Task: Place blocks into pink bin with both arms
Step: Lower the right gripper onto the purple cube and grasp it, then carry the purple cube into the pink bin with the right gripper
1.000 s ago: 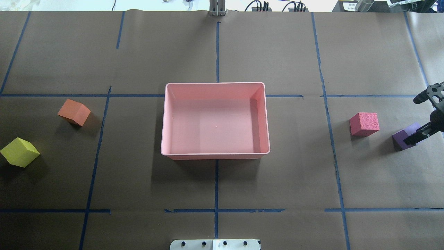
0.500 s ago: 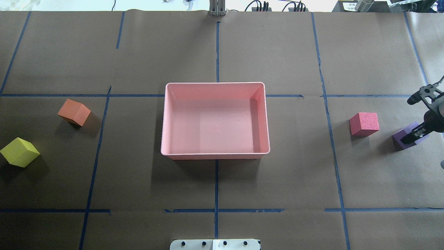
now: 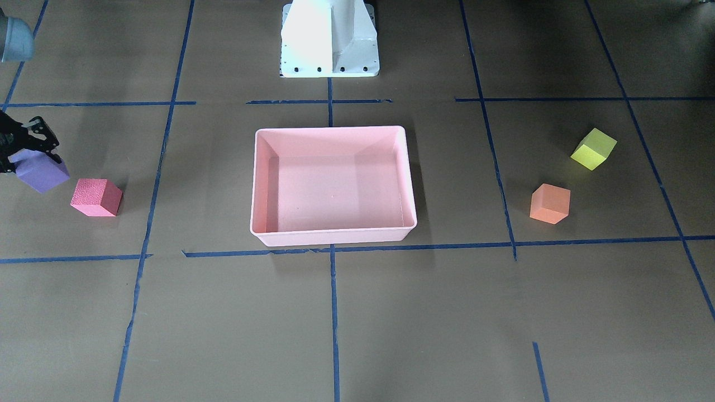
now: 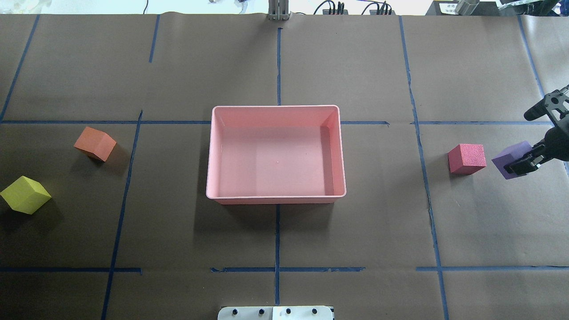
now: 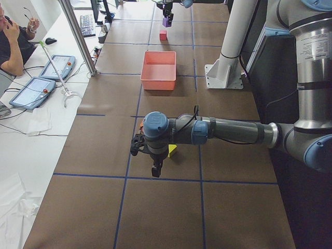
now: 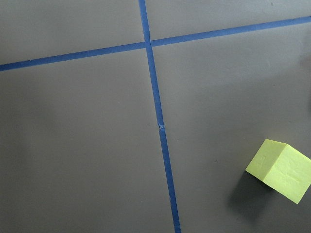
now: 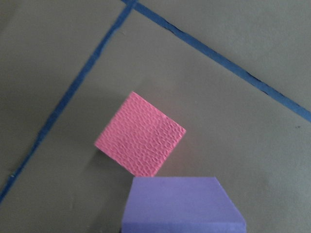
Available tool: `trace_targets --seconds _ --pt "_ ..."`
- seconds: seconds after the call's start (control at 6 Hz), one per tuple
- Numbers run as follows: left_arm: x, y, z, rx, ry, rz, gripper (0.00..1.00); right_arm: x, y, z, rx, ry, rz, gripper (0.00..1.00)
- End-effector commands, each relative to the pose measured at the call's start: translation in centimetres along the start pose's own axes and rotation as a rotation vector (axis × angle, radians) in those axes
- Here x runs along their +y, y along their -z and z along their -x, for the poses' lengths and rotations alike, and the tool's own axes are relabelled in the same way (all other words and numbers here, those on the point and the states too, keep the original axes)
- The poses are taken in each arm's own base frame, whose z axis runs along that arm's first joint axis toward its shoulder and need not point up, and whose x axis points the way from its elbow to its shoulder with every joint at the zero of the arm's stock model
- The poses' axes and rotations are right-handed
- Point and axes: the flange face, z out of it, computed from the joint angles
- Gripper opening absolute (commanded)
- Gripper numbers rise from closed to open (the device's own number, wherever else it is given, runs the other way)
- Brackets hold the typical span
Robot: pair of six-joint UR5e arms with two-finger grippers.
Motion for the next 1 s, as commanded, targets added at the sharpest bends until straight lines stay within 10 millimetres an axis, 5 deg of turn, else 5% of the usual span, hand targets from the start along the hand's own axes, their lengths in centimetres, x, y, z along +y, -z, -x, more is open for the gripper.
trace_targets --seconds 0.0,0.17,0.5,0.83 --pt "0.0 0.0 0.0 0.001 0.0 0.0 1.0 -4.6 3.6 8.6 -0.099 -0.181 -0.083 0.01" --pt "0.0 0.0 -0.1 0.001 -0.002 -0.001 1.0 -7.5 3.3 12.7 -0.15 -0.242 -0.095 0.0" --pt "-1.0 0.1 -2.5 0.118 -0.073 -0.052 1.0 -12.5 1.4 24.4 -0.236 -0.411 -0.059 0.0" --pt "-2.5 -4.9 -8.6 0.158 -0.274 0.008 1.0 -17.7 0.4 34.7 -0.135 -0.553 -0.023 0.01"
